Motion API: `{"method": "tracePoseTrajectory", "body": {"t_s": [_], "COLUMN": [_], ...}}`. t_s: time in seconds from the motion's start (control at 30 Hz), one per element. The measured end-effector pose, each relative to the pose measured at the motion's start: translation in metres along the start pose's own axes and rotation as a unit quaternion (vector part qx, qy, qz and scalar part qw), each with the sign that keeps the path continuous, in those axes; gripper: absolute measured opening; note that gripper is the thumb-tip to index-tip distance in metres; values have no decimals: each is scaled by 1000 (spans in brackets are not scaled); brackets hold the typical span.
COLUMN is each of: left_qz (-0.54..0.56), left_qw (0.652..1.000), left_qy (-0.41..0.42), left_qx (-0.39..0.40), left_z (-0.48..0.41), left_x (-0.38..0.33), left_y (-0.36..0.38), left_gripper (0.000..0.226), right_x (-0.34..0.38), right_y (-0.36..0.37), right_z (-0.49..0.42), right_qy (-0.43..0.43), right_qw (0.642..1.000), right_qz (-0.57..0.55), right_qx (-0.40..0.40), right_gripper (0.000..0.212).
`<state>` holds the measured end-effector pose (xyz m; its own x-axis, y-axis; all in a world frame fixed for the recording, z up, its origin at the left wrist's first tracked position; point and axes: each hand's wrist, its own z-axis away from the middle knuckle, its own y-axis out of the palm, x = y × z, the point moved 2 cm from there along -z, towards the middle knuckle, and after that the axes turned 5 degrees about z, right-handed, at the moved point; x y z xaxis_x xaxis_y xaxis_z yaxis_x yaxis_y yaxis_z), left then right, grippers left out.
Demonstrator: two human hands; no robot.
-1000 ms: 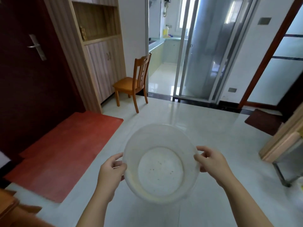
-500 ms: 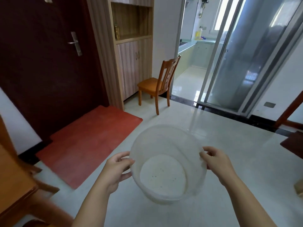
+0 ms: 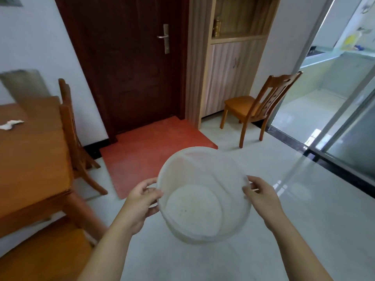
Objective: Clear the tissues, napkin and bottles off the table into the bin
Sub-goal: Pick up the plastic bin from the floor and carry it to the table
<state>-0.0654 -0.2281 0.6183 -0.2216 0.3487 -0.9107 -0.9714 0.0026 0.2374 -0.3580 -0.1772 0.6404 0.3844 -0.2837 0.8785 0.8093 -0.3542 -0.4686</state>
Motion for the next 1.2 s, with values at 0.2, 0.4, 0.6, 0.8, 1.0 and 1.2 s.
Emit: {"method": "tracePoseTrajectory", "body": {"t_s": [0.2, 0.4, 0.6, 0.8, 1.0, 1.2], "left_qz": [76, 132, 151, 163, 181, 195], "left_qw": [991, 978, 972, 950, 909, 845], "left_qy": [11, 7, 18, 55, 102, 163], "left_qx": [-107, -159, -180, -260, -360, -470], "left_z": [-46, -127, -204, -242, -259, -277], "left_x": [-13, -48, -104, -150, -186, -218], "left_y": [-19, -47, -81, -122, -163, -184], "left_gripper": [26, 28, 34, 31, 24, 22], "right_x": [23, 64, 125, 167, 213, 270], "right_y": [53, 119, 194, 267, 336, 414], "right_z": [-74, -162, -251, -298, -342, -385], "right_qy": [-34, -58, -93, -153, -234, -341], "right_qw": [997, 991, 980, 967, 943, 884], "right_qz": [16, 35, 57, 47, 65, 91], "right_qx": [68, 112, 165, 197, 229, 305], "right_gripper": [25, 25, 25, 29, 41, 37]}}
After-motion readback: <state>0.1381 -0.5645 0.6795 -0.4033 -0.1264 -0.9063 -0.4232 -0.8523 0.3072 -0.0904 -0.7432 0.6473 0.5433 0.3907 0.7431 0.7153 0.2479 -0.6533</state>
